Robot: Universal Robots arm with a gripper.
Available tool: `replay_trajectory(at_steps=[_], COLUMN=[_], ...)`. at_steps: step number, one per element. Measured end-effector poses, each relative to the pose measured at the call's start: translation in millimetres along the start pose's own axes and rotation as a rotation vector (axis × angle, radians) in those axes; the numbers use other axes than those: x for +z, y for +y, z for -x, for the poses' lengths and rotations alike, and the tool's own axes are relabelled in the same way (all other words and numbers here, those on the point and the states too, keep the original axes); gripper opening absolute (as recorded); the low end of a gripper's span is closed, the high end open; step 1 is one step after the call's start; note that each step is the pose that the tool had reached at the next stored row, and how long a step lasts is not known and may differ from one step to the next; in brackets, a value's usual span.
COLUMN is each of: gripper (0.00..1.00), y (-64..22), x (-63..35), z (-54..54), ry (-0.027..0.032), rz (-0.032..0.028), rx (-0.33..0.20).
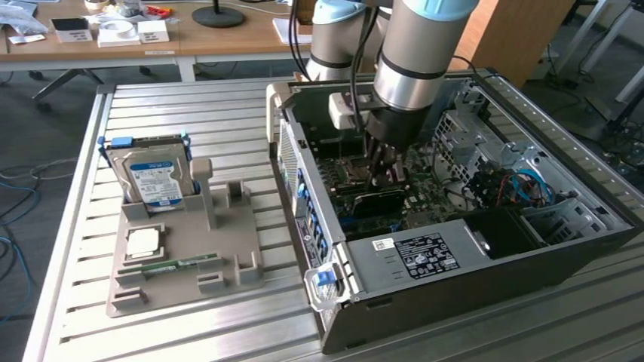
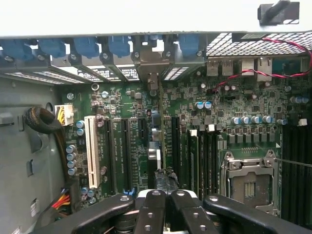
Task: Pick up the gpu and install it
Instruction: 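Press down on the gpu until it lock into place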
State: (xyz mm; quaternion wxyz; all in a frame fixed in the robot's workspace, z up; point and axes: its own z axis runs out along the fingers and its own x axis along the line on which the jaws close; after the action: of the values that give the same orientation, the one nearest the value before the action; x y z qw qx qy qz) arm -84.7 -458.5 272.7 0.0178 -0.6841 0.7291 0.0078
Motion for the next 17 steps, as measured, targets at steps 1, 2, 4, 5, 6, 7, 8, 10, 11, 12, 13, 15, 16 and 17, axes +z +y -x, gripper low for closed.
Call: replay_trajectory(at_steps=[1,2,4,5,6,7,8,10,11,12,13,15,16,17], gripper=[0.11,0.11,0.11,0.11,0.11,0.11,0.11,0.11,0.11,0.11,0.11,0.11,0.11,0.11], y=[0.0,0.0,0.0,0.1,0.0,0.1,0.1,0.2,0.2,0.2,0.4,0.4,0.5,0.5], x=[0.3,0.3,0.3,0.3,1.0,1.9,2.4,2.4,2.4,2.5,2.8,2.8,3.0,3.7], z=[0.0,0.0,0.0,0.0,0.0,0.0,-0.1,-0.1,-0.1,0.0,0.3,0.3,0.3,0.4], ry=[0.0001,0.0002,0.0002,0.0001,-0.0003,-0.0003,-0.0001,0.0001,0.0002,0.0000,-0.0005,-0.0004,-0.0005,-0.0009], rz=[0.0000,0.0001,0.0001,0.0001,-0.0001,-0.0001,0.0000,0.0001,0.0001,0.0000,-0.0001,0.0000,0.0001,0.0000], rx=[0.000,0.000,0.000,0.000,0.000,0.000,0.000,0.000,0.000,0.000,0.000,0.000,0.000,0.000])
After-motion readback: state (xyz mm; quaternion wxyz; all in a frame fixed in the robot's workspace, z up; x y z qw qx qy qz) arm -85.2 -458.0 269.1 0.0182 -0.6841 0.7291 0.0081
